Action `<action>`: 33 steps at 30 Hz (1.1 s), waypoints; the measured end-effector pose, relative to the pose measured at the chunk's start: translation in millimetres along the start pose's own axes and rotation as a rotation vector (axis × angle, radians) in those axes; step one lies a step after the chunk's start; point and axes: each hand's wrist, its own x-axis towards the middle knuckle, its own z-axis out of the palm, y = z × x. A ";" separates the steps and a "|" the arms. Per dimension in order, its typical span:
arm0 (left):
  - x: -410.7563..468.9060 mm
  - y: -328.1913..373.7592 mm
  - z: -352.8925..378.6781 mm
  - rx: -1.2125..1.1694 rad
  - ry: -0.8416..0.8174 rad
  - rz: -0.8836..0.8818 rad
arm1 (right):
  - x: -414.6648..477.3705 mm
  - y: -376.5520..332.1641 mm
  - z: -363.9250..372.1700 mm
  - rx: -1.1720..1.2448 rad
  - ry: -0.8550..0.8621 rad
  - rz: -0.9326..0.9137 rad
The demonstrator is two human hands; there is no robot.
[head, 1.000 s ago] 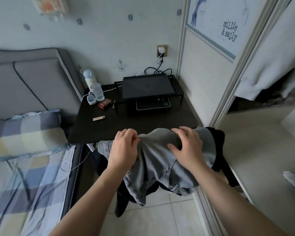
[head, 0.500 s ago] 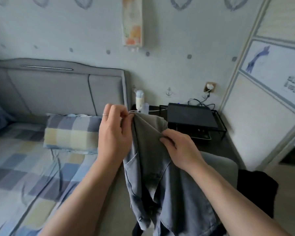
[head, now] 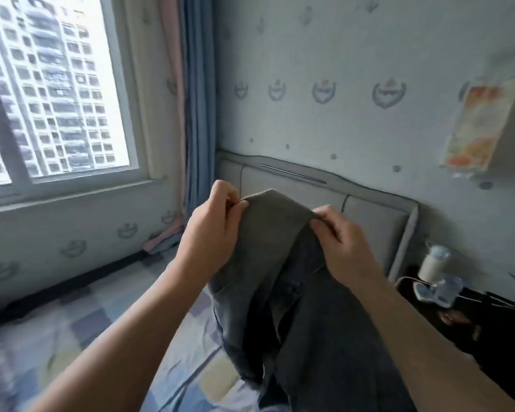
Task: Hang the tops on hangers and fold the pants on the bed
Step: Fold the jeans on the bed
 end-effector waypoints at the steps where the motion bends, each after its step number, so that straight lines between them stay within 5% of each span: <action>1: -1.3 -16.0 -22.1 0.028 -0.026 -0.034 | 13.8 -9.2 20.8 0.047 -0.014 -0.020; 6: -32.8 -91.5 -120.0 0.266 -0.431 -0.375 | 73.5 -46.9 120.6 0.236 -0.087 -0.066; 9: -77.5 -130.6 -161.9 0.167 -0.545 -0.679 | 97.2 -51.2 180.6 0.296 -0.205 -0.042; 12: -116.0 -149.8 -187.3 0.149 -0.401 -0.806 | 110.4 -40.4 243.5 0.318 -0.273 0.036; 16: -141.3 -168.4 -186.8 0.430 -0.169 -0.931 | 103.3 -28.1 317.2 0.299 -0.474 0.165; 25: -181.6 -221.3 -112.0 0.164 0.228 -1.549 | -64.9 66.1 348.0 0.412 -1.095 0.368; 29: -173.2 -233.7 -76.2 -0.096 0.483 -1.643 | -114.7 119.6 346.2 0.379 -1.398 0.456; 33: -159.7 -232.6 -47.8 -0.277 0.647 -1.680 | -117.0 142.5 351.0 0.375 -1.440 0.503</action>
